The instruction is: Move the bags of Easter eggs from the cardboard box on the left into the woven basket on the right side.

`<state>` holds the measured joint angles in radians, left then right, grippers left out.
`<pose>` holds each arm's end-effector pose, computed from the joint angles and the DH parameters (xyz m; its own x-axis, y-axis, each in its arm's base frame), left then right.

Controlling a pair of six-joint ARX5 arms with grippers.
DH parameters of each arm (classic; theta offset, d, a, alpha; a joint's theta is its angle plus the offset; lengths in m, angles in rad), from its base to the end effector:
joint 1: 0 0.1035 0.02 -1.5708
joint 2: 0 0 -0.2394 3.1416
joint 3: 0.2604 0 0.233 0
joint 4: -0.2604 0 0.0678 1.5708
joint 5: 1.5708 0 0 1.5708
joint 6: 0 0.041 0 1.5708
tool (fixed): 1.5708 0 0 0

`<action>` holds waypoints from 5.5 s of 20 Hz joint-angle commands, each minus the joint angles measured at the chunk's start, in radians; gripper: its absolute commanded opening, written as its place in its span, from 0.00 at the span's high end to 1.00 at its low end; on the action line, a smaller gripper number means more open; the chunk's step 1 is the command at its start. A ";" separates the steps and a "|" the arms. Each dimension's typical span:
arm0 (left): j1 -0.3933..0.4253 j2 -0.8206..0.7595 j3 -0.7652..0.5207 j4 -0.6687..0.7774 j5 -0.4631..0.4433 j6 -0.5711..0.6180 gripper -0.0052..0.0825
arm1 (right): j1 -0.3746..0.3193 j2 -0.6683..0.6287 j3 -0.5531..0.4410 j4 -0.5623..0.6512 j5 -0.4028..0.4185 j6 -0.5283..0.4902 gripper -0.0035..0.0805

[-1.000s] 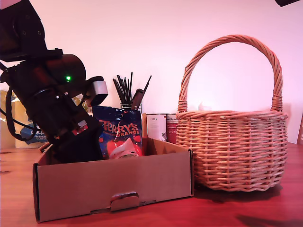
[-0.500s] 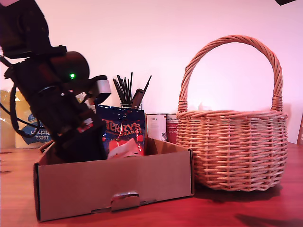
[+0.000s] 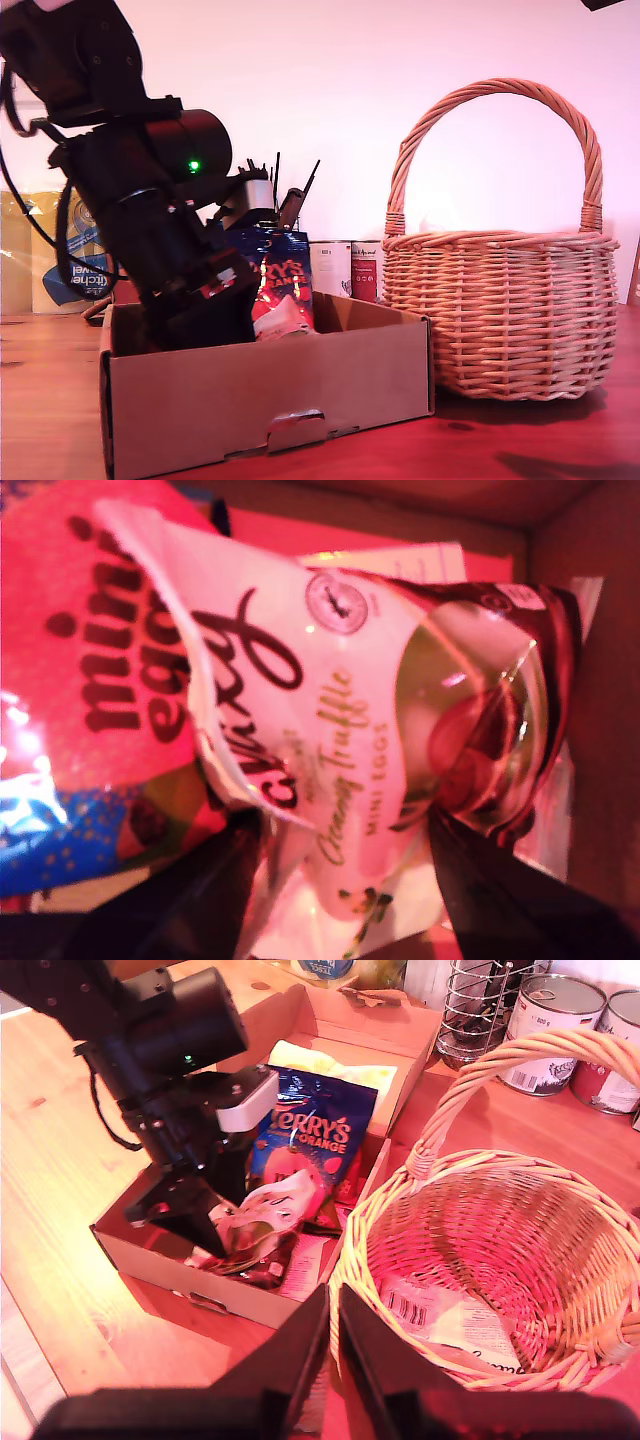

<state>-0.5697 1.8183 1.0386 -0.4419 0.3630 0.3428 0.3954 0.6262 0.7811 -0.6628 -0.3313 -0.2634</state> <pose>0.2593 -0.1834 0.1203 0.0778 -0.4715 -0.8784 0.8372 0.5093 -0.1992 0.1170 0.0633 0.2860 0.6372 0.6184 -0.4599 -0.7218 0.6881 -0.0748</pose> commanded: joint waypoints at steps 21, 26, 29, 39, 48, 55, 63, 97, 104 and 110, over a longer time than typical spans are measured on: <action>0.042 -0.270 -0.017 0.012 0.155 -0.007 0.96 | 0.006 -0.003 0.000 0.007 -0.003 0.002 0.97; -0.026 -0.278 -0.016 0.306 0.362 -0.197 0.96 | 0.005 -0.010 0.000 -0.006 0.000 0.001 0.97; -0.108 -0.241 -0.016 0.526 0.312 -0.314 0.96 | 0.003 -0.039 0.000 -0.023 0.002 0.000 0.97; -0.262 -0.029 0.014 0.893 0.002 -0.460 0.96 | 0.001 -0.114 0.000 -0.065 0.062 -0.008 0.97; -0.301 0.041 0.071 0.937 -0.135 -0.459 0.71 | 0.001 -0.115 0.000 -0.078 0.062 -0.023 0.97; -0.325 0.038 0.075 0.921 -0.199 -0.456 0.80 | 0.001 -0.115 0.000 -0.080 0.061 -0.023 0.97; -0.318 -0.140 0.075 0.578 -0.128 -0.359 0.97 | 0.002 -0.115 0.000 -0.079 0.061 -0.026 0.97; 0.090 -0.260 -0.363 0.741 -0.108 -0.056 0.05 | 0.003 -0.112 -0.045 -0.037 -0.078 -0.022 0.97; 0.092 -0.161 -0.361 0.774 0.055 -0.056 0.05 | 0.003 -0.107 -0.045 -0.038 -0.078 -0.022 0.97; 0.082 -0.156 -0.361 0.784 0.115 -0.055 0.33 | 0.003 -0.107 -0.045 -0.037 -0.077 -0.022 0.97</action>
<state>-0.4820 1.6520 0.6861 0.3305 0.4721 0.2901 0.3946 0.5198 0.7528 -0.7074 -0.4088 -0.2863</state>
